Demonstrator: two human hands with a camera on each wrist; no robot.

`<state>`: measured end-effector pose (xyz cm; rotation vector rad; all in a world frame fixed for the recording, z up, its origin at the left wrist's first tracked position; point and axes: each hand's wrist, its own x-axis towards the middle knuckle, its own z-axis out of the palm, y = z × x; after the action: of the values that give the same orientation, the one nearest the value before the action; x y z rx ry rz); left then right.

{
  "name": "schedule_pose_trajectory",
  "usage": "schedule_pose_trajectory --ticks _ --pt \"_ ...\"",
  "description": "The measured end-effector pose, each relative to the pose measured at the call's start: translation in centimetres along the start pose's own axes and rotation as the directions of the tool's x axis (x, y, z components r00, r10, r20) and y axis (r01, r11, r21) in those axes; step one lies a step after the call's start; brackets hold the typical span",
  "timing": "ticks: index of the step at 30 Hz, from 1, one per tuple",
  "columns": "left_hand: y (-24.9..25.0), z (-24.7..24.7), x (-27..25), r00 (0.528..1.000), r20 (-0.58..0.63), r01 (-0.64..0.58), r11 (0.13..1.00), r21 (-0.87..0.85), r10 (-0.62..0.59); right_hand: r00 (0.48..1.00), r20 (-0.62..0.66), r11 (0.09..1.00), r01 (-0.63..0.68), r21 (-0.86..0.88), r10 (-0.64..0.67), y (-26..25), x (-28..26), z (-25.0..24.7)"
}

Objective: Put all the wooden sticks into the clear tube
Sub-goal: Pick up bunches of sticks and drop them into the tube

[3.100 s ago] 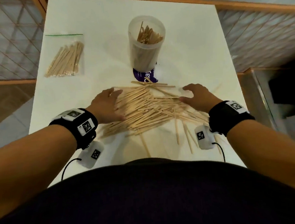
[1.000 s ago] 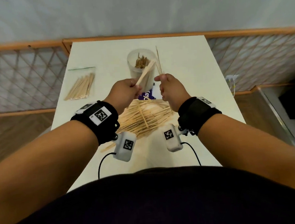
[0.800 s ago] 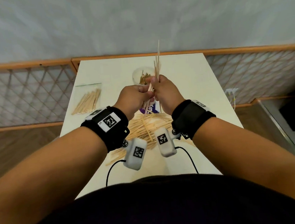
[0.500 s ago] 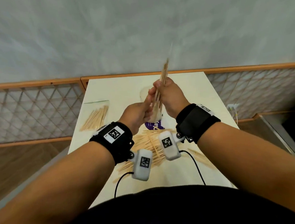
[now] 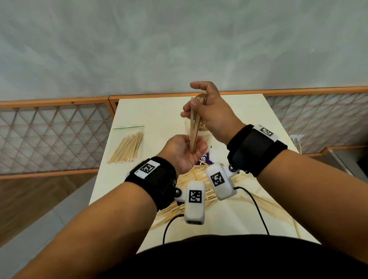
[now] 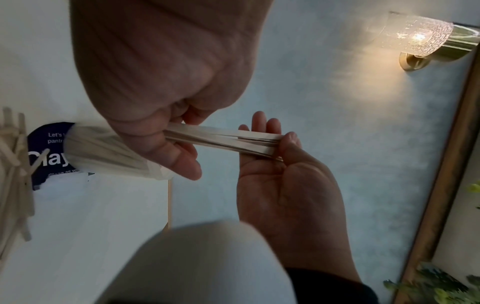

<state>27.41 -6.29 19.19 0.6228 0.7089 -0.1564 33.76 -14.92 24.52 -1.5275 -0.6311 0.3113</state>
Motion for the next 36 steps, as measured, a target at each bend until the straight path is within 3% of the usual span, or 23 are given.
schedule_pose_trajectory --ticks 5,9,12,15,18,21,25,30,33,36 --pt "0.2 0.2 -0.3 1.000 -0.010 -0.021 0.996 0.086 0.022 0.997 0.077 0.961 -0.001 -0.275 0.023 -0.6 0.6 -0.3" --pt "0.2 0.3 -0.4 0.998 0.032 -0.058 0.947 0.316 0.050 0.991 0.125 0.812 0.035 -0.583 0.047 -0.6 1.1 -1.4" --pt "0.0 0.0 -0.3 0.977 0.151 -0.208 0.821 0.532 0.150 0.996 0.081 0.790 0.022 -0.613 0.035 -0.6 1.8 -2.6" --pt "-0.2 -0.1 -0.5 0.913 0.326 -0.408 0.605 0.684 0.247 0.998 0.024 0.802 -0.031 -0.597 0.057 -0.6 2.4 -3.5" --pt "-0.2 0.4 -0.6 0.876 0.379 -0.479 0.444 0.757 0.299 0.996 0.043 0.822 -0.040 -0.568 0.079 -0.6 2.5 -3.5" --pt "0.1 0.4 -0.5 0.878 0.386 -0.477 0.463 0.747 0.282 0.983 0.113 0.859 -0.071 -0.507 0.147 -1.3 2.5 -3.8" --pt "1.1 -0.6 0.0 0.903 0.397 -0.420 0.533 0.735 0.165 0.919 0.273 0.893 -0.151 -0.425 0.286 -3.0 3.1 -5.9" --pt "1.3 -0.5 0.4 0.912 0.401 -0.382 0.529 0.758 0.085 0.914 0.251 0.850 -0.158 -0.503 0.319 -3.7 4.0 -6.8" --pt "1.2 -0.3 0.7 0.911 0.397 -0.399 0.489 0.776 0.113 0.920 0.213 0.793 -0.147 -0.591 0.330 -3.6 4.6 -6.6" --pt "1.7 -1.0 1.6 0.913 0.326 -0.402 0.408 0.819 0.245 0.942 0.156 0.763 -0.135 -0.633 0.296 -3.9 5.9 -6.7"
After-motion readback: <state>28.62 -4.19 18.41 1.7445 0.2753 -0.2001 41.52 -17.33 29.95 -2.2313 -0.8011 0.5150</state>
